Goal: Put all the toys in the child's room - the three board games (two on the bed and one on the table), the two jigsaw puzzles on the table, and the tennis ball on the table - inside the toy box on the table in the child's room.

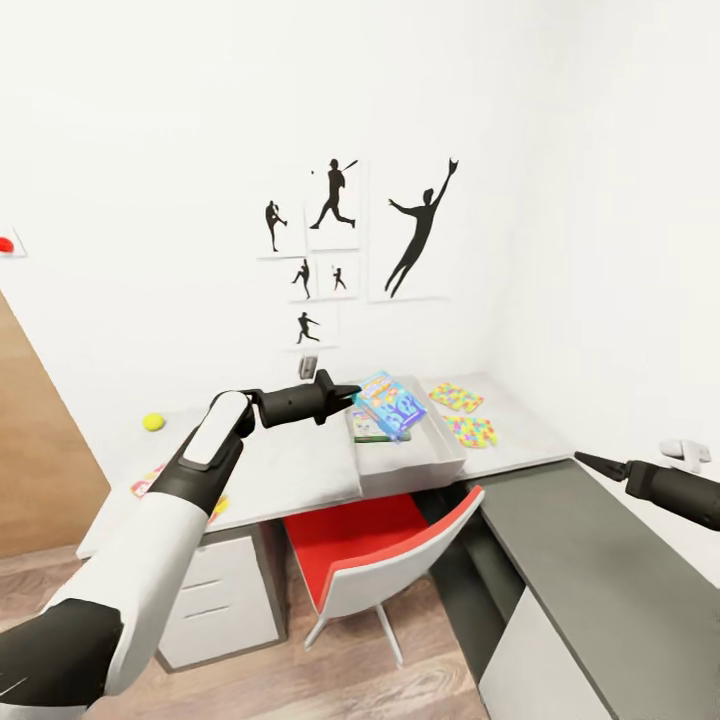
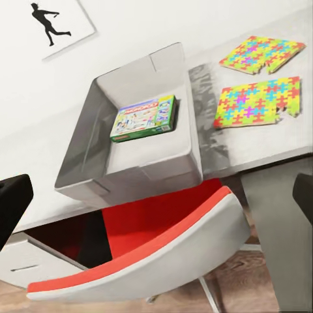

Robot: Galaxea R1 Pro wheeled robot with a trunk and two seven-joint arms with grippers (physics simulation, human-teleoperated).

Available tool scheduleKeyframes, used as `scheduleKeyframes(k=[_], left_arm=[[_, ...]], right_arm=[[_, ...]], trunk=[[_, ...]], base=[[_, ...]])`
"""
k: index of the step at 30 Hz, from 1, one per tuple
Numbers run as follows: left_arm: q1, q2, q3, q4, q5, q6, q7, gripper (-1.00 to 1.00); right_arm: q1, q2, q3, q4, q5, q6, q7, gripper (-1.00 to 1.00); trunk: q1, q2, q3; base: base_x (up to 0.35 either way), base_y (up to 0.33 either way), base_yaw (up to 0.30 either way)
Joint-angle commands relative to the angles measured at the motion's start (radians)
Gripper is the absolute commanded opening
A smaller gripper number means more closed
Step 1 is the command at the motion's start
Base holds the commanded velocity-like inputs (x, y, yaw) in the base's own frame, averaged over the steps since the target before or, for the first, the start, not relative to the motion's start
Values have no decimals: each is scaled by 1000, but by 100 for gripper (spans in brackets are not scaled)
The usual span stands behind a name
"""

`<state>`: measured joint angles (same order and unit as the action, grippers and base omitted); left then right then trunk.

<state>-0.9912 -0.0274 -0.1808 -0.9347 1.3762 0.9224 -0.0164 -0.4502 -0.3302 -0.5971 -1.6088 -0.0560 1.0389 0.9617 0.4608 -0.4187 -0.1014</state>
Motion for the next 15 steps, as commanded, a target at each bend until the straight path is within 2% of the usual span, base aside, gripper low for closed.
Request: scheduleKeyframes(k=[1,8,15], left_arm=[[-4,2,1,5,-1,4,-2,-100],[-9,8,1,19,-4,6,-3,-100],[-7,22,1,25,-4,4,-5,-100]], right_arm=[[0,0,-1,0,-5,8,-1,100],[3,0,0,0,-5,8,-1,100],[4,0,0,0,-5,8,-1,100]], trunk=[[1,-2,-2],[1,-2,-2],[1,-2,-2]], base=[[0,0,-75],[13,0,-44],[178,0,-14]])
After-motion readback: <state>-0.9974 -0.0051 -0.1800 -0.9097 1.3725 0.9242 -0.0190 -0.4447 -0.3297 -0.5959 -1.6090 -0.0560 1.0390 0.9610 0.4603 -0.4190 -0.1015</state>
